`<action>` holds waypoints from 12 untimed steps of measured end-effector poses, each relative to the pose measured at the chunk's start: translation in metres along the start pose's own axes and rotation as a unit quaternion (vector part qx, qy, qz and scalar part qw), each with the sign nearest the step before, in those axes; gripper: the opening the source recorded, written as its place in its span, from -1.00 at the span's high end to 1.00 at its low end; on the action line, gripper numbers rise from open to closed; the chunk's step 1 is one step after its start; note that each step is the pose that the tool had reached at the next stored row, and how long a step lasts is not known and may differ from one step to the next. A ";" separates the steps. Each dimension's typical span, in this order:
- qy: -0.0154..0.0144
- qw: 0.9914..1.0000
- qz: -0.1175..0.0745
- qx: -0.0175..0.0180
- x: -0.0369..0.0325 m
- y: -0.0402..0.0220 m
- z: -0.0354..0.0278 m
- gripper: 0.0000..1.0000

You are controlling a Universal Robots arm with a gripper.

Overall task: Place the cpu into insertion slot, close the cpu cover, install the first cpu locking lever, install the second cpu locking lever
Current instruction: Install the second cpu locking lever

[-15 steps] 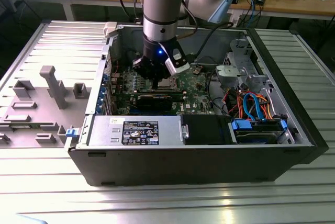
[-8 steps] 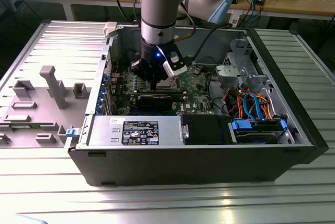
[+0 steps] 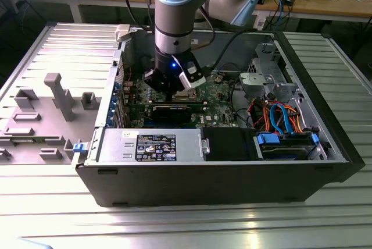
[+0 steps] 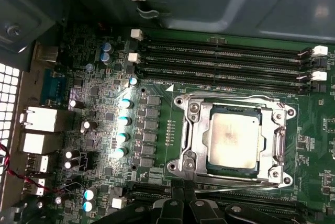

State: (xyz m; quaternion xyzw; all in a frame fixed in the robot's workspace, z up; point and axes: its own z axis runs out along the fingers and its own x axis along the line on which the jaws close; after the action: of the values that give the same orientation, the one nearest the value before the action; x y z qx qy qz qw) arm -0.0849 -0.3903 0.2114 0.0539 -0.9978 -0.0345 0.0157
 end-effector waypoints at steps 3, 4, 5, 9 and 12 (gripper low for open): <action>0.000 1.000 -0.001 -0.003 0.0031 0.0003 0.0007 0.79; 0.000 1.000 -0.001 -0.004 0.0039 0.0004 0.0009 0.79; -0.001 1.000 -0.001 -0.005 0.0043 0.0004 0.0010 0.79; -0.002 1.000 -0.001 -0.011 0.0045 0.0004 0.0016 0.79; -0.003 1.000 -0.002 -0.013 0.0052 0.0003 0.0032 0.79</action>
State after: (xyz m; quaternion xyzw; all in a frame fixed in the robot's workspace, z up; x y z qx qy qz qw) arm -0.0902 -0.3904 0.2084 0.0554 -0.9972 -0.0473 0.0136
